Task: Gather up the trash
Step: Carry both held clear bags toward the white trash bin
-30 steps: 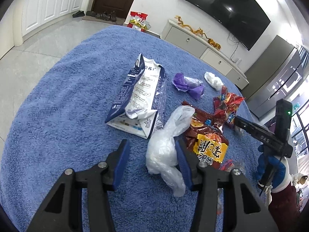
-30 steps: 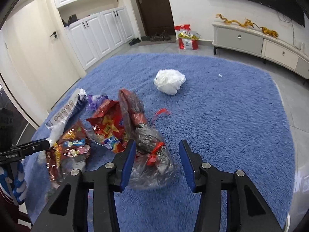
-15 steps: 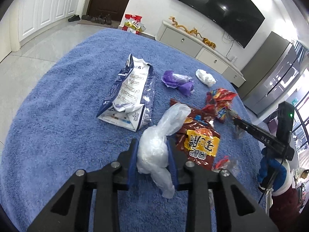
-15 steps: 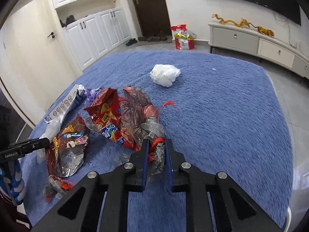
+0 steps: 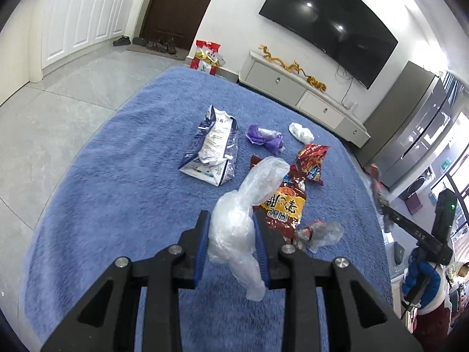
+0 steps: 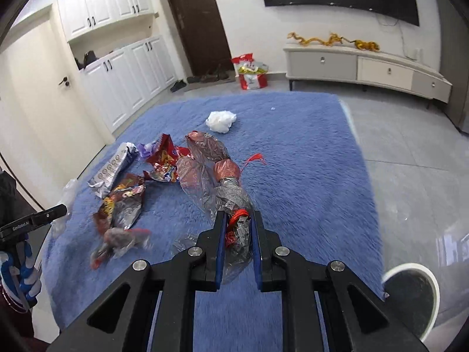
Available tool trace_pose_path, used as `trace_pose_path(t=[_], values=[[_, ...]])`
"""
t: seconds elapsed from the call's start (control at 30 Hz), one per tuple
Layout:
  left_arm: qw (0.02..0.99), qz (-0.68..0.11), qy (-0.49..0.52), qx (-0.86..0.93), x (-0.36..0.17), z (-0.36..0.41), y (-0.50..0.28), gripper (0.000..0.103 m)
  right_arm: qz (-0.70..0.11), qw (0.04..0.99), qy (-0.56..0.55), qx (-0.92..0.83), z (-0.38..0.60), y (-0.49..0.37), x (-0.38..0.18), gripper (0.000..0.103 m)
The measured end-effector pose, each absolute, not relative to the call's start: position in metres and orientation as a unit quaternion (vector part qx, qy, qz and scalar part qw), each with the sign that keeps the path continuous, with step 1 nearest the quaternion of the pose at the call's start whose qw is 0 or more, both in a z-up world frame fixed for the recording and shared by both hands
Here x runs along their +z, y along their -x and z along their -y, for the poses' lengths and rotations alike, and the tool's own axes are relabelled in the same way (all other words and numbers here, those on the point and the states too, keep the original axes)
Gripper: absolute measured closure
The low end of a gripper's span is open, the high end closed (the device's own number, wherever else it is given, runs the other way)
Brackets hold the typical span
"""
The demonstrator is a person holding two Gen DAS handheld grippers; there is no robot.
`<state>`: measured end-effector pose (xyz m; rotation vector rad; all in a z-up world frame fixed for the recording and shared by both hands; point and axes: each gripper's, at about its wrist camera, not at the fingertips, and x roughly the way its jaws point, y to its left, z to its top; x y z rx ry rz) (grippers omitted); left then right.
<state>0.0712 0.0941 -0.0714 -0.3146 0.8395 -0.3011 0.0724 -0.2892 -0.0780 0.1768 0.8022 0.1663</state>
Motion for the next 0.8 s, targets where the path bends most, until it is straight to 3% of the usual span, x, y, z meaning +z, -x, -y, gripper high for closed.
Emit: trace_pose_path(t=[0.37,0.8], values=[[0.901,-0.382,0.149,-0.14,-0.049,-0.104,-0.035,0.075,-0.341,0.934,-0.092,0.052,0.31,-0.003,-0.041,0.087],[0.903,-0.378,0.09,-0.186,-0.024,-0.042,-0.027,0.075,-0.299,0.945,-0.135,-0.007,0.374,0.064,-0.033,0.087]])
